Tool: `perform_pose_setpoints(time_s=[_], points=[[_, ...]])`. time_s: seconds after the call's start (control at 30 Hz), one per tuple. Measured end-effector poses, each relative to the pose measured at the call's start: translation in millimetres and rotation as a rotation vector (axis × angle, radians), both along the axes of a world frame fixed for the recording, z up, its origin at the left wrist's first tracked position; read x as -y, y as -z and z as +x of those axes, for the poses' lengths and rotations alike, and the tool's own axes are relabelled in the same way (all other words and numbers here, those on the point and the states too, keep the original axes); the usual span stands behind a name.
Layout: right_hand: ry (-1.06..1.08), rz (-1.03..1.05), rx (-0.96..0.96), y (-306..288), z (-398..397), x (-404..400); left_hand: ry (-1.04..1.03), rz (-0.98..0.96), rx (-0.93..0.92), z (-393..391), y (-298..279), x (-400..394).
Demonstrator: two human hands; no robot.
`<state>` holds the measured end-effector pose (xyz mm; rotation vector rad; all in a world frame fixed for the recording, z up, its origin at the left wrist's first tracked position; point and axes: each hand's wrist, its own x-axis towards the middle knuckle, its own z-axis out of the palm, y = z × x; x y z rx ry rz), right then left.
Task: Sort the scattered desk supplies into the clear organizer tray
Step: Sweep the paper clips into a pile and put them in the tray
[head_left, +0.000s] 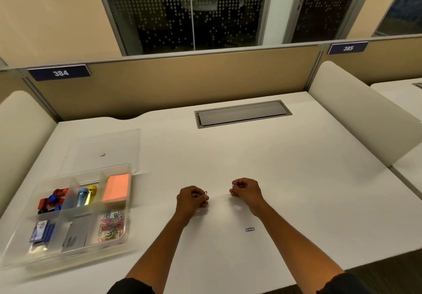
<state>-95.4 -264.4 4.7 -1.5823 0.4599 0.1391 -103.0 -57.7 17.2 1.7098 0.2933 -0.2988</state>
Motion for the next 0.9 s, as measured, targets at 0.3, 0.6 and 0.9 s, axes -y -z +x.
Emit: perform_pose_setpoints(time_s=[0.3,0.6,0.9], points=[[-0.252,0.206,0.012,-24,8,-97,-0.164,-0.016,0.117,-10,-30,-61],[-0.492,0.171,0.071,-44,3,-202,-0.318,0.326,0.250,-29,-42,-151],[-0.655,-0.069,0.105,-49,-11,-282,-0.359,0.579,0.264,-63,-38,-209]])
